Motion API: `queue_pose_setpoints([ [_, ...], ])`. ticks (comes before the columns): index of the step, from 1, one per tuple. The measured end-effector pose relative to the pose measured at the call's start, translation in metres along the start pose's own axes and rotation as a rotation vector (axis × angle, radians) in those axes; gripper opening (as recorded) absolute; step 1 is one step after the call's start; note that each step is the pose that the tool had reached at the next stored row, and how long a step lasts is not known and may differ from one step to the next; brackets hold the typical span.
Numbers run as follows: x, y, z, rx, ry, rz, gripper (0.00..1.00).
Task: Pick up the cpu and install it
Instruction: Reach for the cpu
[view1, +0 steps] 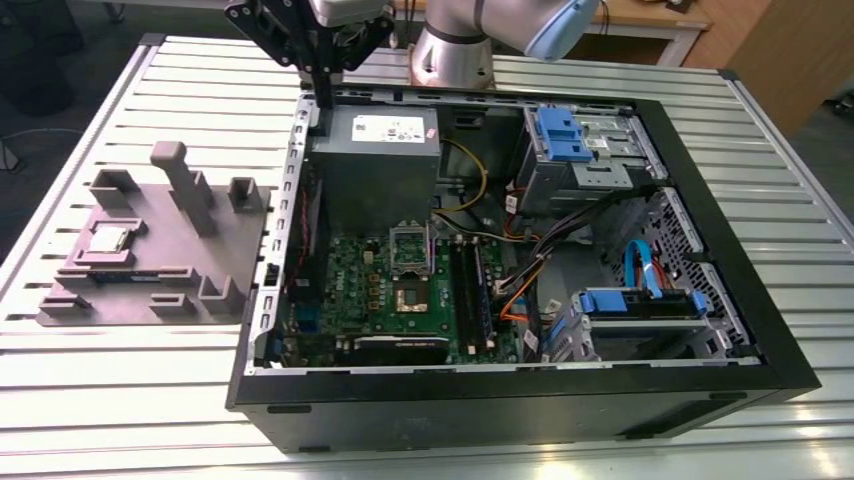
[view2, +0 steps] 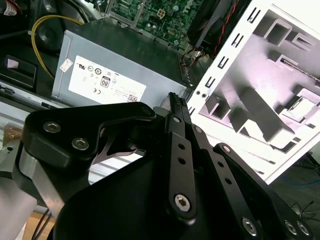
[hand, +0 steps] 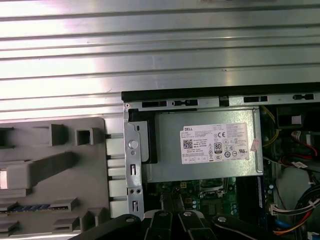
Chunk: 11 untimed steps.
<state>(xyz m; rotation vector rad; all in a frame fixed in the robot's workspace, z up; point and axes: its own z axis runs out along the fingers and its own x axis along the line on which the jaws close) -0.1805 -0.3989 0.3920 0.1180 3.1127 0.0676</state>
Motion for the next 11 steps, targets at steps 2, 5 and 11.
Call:
queue_pose_setpoints([
  [2, 0.0005, 0.0000, 0.0000, 0.0000, 0.0000, 0.000, 0.10],
  [5, 0.0013, -0.0001, 0.0000, 0.0000, 0.0000, 0.000, 0.10],
  [11, 0.0032, -0.0003, -0.0001, 0.0001, 0.0000, 0.000, 0.10],
])
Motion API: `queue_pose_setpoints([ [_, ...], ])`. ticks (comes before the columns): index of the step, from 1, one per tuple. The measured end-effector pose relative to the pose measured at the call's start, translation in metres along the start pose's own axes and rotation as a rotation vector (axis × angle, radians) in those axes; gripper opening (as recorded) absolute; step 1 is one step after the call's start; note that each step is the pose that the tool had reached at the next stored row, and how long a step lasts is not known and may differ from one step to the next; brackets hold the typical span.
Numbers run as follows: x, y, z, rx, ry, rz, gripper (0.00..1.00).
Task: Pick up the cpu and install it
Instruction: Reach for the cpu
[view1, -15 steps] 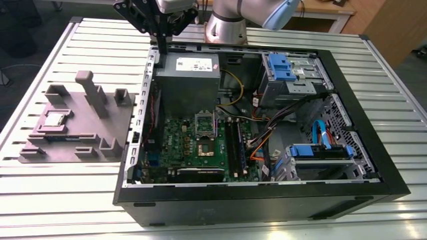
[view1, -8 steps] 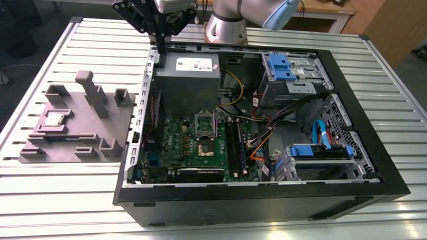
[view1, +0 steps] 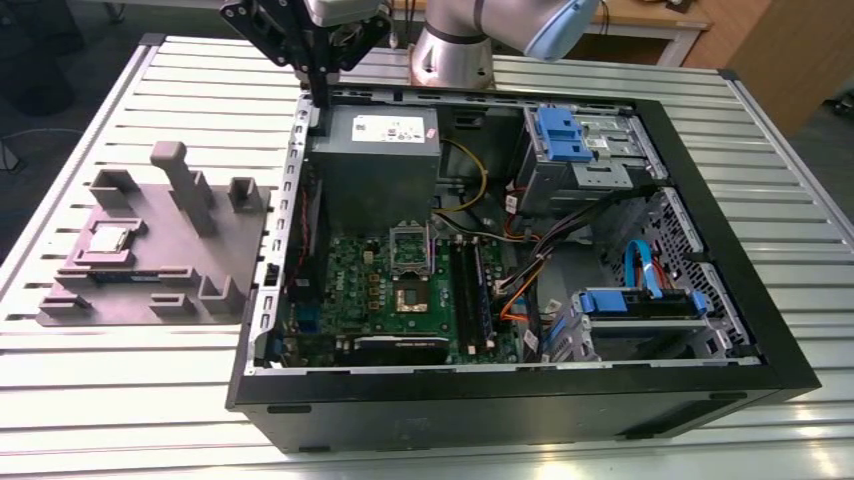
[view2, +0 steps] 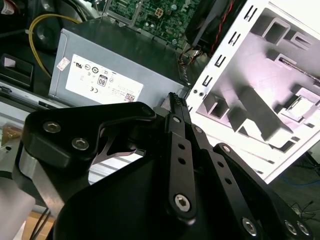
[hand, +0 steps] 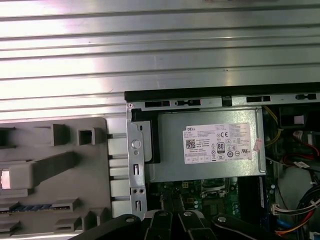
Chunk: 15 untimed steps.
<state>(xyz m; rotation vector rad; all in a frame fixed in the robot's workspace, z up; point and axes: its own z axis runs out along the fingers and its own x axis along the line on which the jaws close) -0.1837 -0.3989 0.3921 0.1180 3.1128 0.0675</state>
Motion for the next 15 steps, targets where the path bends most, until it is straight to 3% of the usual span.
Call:
queue_pose_setpoints([
  [15, 0.0040, -0.0003, -0.0001, 0.0000, 0.0000, 0.000, 0.10],
])
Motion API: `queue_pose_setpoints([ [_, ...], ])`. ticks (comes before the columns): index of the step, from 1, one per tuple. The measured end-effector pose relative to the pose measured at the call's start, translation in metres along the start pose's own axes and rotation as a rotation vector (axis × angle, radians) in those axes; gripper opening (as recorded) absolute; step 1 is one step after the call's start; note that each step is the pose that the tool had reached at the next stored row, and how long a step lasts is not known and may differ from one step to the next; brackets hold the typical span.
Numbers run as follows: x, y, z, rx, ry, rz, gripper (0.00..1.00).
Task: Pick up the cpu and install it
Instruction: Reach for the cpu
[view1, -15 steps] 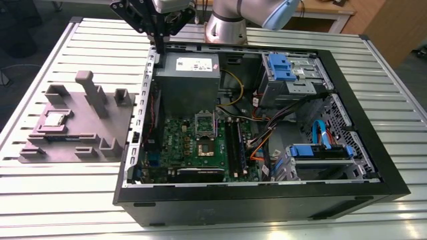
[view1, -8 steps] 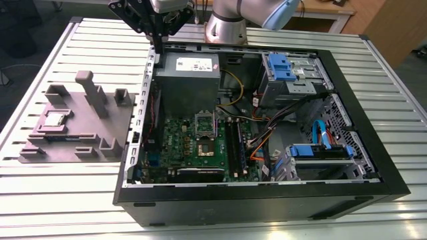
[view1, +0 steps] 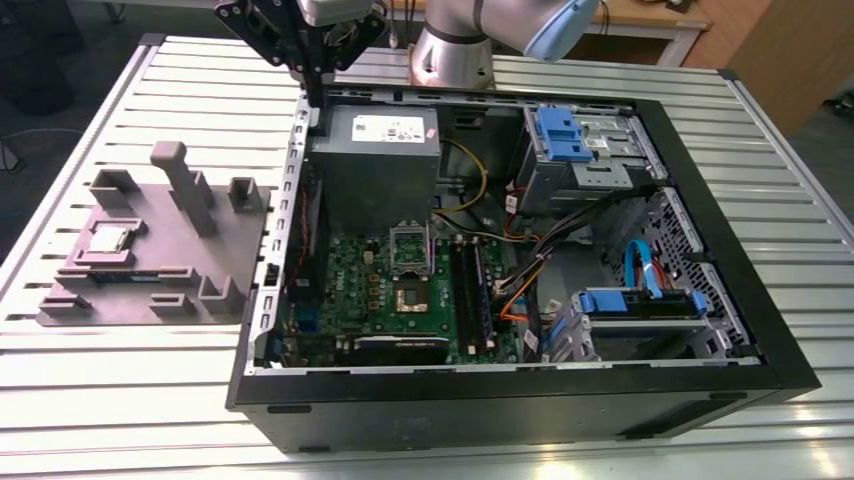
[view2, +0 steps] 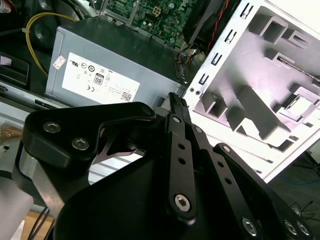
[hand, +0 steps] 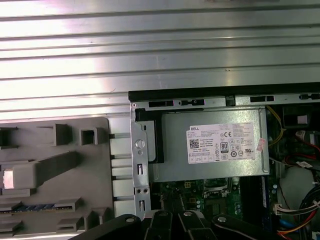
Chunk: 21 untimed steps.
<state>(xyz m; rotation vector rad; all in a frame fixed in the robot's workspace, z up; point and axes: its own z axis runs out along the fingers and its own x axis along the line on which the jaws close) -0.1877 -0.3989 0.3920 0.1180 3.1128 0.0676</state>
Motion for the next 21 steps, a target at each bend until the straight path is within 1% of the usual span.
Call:
queue_pose_setpoints([
  [9, 0.0034, -0.0003, -0.0001, 0.0000, 0.0000, 0.000, 0.10],
  [21, 0.0111, -0.0008, -0.0003, 0.0000, -0.0001, 0.000, 0.10],
])
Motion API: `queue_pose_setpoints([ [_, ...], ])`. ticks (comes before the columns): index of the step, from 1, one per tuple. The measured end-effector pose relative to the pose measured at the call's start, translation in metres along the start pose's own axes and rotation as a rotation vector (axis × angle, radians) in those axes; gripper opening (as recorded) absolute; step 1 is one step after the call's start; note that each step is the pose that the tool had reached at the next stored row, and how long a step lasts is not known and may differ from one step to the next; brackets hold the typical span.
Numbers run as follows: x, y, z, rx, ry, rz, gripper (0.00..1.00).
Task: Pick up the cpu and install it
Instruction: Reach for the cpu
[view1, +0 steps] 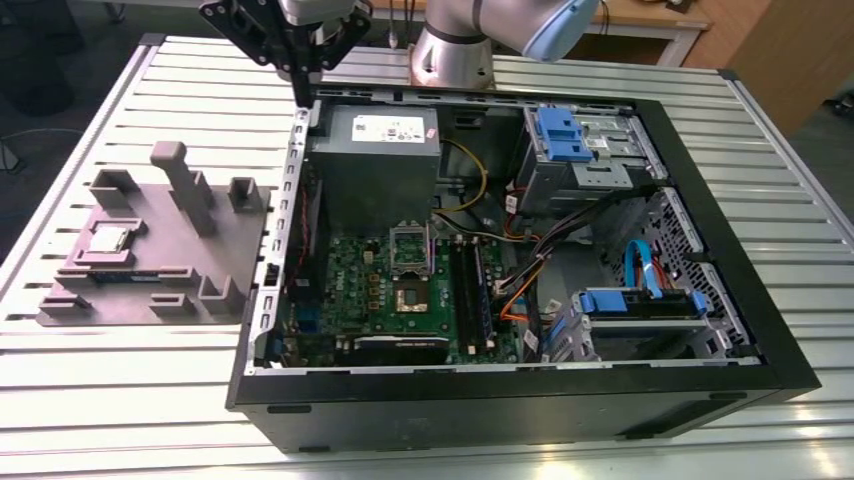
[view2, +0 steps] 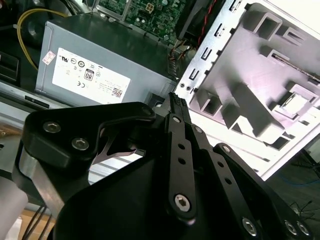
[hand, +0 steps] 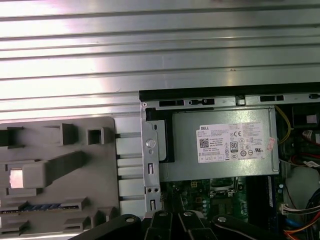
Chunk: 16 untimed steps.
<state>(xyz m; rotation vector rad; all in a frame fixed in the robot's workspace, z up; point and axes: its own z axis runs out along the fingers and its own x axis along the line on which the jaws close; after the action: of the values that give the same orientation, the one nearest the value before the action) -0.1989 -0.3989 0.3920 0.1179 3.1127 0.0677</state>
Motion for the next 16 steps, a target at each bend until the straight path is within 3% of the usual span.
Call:
queue_pose_setpoints([
  [16, 0.0059, -0.0004, -0.0001, 0.0000, 0.0000, 0.000, 0.10],
])
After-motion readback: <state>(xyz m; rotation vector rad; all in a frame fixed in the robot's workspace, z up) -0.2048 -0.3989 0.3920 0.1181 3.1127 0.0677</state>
